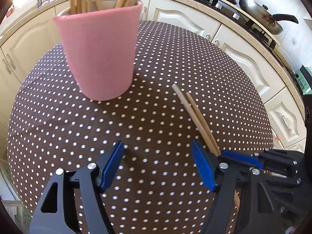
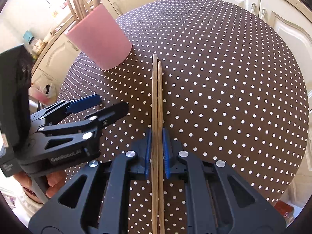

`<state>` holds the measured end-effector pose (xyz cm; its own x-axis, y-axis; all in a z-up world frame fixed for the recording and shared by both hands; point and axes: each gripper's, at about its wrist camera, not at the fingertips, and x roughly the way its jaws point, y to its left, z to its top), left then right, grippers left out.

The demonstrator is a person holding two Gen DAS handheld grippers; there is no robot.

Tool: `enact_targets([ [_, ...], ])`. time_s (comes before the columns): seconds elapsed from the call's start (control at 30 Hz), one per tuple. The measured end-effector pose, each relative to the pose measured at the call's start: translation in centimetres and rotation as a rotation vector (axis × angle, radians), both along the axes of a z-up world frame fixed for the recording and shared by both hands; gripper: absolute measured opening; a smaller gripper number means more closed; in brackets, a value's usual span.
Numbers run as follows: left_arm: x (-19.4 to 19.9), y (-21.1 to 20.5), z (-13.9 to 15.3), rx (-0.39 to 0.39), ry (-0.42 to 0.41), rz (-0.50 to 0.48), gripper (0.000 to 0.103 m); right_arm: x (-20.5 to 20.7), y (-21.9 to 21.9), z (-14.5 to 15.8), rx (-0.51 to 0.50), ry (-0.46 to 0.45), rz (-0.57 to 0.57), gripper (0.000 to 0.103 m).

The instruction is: Organize utensils

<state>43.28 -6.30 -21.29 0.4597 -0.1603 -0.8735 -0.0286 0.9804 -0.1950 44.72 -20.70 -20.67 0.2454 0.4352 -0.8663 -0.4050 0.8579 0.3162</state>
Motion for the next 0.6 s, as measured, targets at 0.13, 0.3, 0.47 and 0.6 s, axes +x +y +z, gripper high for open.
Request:
enact_targets([
  [0.13,0.8,-1.4,-0.1,0.030,-0.002,0.007,0.070,-0.6,-0.8,0.6,-0.032,-0.033,0.011,0.026],
  [0.3,1.8,-3.3,-0.3,0.093,-0.010,0.001,0.070,-1.5,-2.4,0.8,-0.059,-0.052,0.010,0.026],
  [0.47,3.1,-4.4,-0.4,0.124,-0.008,0.026,0.070,-1.8,-3.9,0.7,-0.055,-0.052,-0.002,0.026],
  [0.6,3.8,-4.9,-0.4,0.129,0.005,0.020,0.070,-1.9,-4.6,1.0,-0.062,-0.055,0.011,0.026],
])
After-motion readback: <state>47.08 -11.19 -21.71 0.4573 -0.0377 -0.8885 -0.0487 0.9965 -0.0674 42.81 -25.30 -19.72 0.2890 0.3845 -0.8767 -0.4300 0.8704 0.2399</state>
